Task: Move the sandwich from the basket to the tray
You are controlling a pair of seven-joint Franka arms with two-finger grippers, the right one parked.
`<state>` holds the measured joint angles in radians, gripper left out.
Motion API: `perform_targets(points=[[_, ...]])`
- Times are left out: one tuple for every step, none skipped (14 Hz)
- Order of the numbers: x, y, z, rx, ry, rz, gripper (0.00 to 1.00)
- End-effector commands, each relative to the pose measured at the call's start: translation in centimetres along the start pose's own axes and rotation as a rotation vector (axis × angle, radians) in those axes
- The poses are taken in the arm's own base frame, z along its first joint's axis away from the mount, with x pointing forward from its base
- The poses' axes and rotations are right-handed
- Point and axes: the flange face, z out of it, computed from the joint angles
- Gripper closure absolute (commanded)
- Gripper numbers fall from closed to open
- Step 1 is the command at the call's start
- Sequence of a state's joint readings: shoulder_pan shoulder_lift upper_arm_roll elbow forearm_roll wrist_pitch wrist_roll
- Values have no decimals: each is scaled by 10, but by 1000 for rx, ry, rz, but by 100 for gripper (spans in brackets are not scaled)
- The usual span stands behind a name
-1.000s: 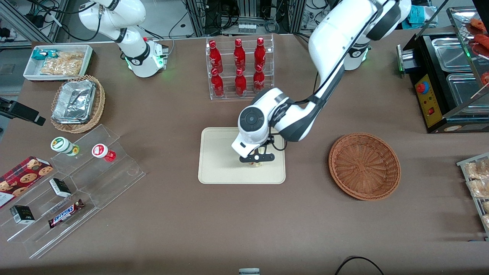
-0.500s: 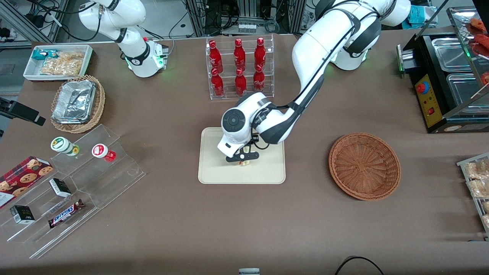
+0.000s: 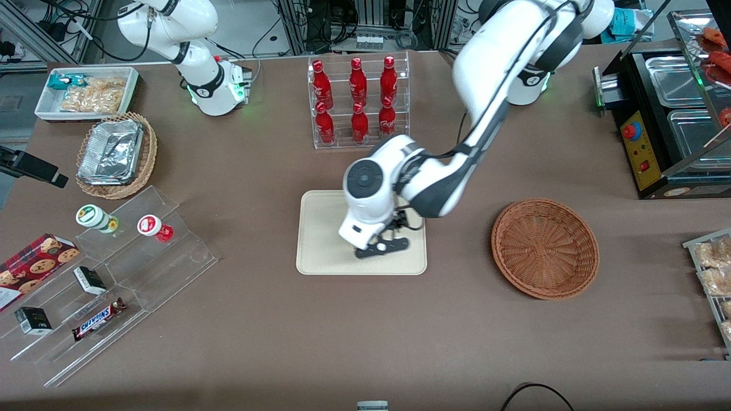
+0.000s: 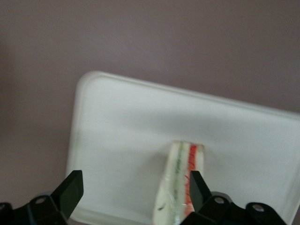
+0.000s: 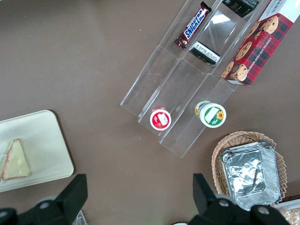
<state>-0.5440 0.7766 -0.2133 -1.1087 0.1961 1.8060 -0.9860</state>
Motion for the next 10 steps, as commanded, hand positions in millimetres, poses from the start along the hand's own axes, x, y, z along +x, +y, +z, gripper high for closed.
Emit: perform_targets(points=[[33,-77,-75,40,-15,-6,0],[45,-108,-97,48,-43,23,0],[58,-140,-110,60,-72,61,0],[67,-174,-119,85,-111,103,0],[74,-211,-131,96,-132,118,0],[79,-244,-138,73,-153,129,0],[78,-268,-142,47,-180,147,0],[76,-292,-147,40,-192,169,0],[66,-313,-158,37,-194,211,0],[55,-331,-163,48,-202,232,0]])
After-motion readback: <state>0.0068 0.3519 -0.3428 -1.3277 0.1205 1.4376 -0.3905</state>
